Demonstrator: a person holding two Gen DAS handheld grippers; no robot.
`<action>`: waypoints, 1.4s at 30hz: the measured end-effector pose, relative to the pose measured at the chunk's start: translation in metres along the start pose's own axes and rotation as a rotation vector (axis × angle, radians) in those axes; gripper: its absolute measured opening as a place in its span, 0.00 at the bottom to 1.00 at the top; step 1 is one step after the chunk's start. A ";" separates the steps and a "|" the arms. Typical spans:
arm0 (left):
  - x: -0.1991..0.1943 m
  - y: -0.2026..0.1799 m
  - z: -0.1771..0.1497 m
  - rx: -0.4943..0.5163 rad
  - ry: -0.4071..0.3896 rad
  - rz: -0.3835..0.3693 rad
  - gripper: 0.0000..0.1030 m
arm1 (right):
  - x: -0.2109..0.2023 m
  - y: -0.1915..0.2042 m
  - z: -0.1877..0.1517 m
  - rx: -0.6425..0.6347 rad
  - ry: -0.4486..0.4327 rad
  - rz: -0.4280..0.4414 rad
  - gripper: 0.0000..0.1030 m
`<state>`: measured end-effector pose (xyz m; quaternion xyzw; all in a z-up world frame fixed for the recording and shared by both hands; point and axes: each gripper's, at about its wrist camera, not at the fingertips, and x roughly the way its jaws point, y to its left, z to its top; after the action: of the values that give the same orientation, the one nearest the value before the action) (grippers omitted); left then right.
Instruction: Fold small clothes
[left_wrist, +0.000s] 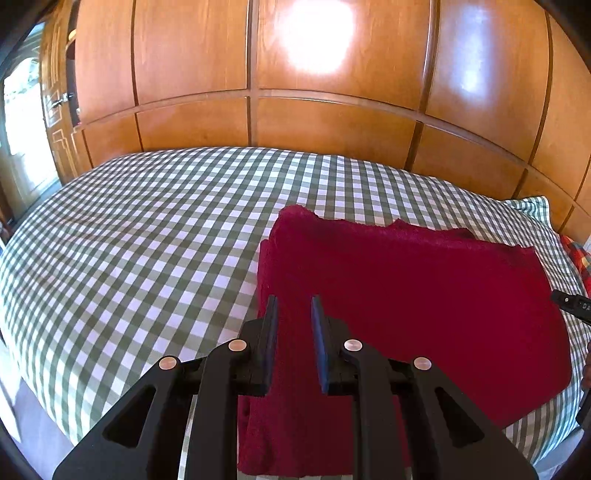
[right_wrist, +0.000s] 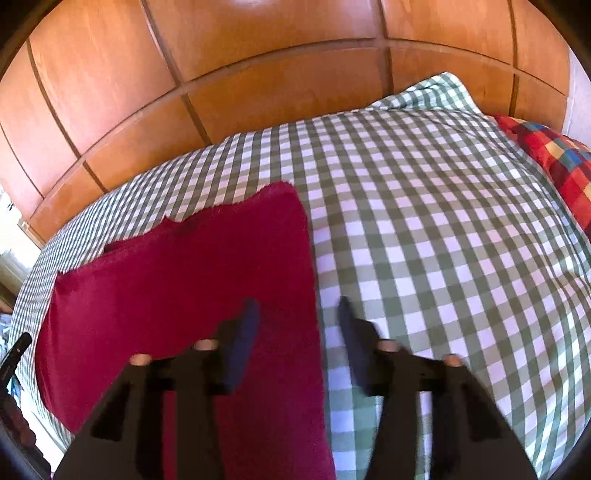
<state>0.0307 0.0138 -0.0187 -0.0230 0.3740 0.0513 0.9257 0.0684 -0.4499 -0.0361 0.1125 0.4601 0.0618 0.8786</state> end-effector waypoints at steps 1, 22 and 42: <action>-0.001 0.000 -0.001 0.001 0.000 0.000 0.16 | 0.001 0.002 -0.001 -0.006 0.011 0.012 0.16; 0.032 0.003 -0.024 0.027 0.113 0.025 0.16 | 0.028 -0.012 -0.008 0.004 0.052 -0.081 0.06; 0.007 0.021 -0.003 -0.072 0.035 0.009 0.26 | -0.013 0.005 0.013 -0.046 -0.062 0.020 0.36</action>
<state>0.0308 0.0350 -0.0260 -0.0555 0.3880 0.0683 0.9175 0.0715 -0.4500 -0.0177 0.0988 0.4299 0.0777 0.8941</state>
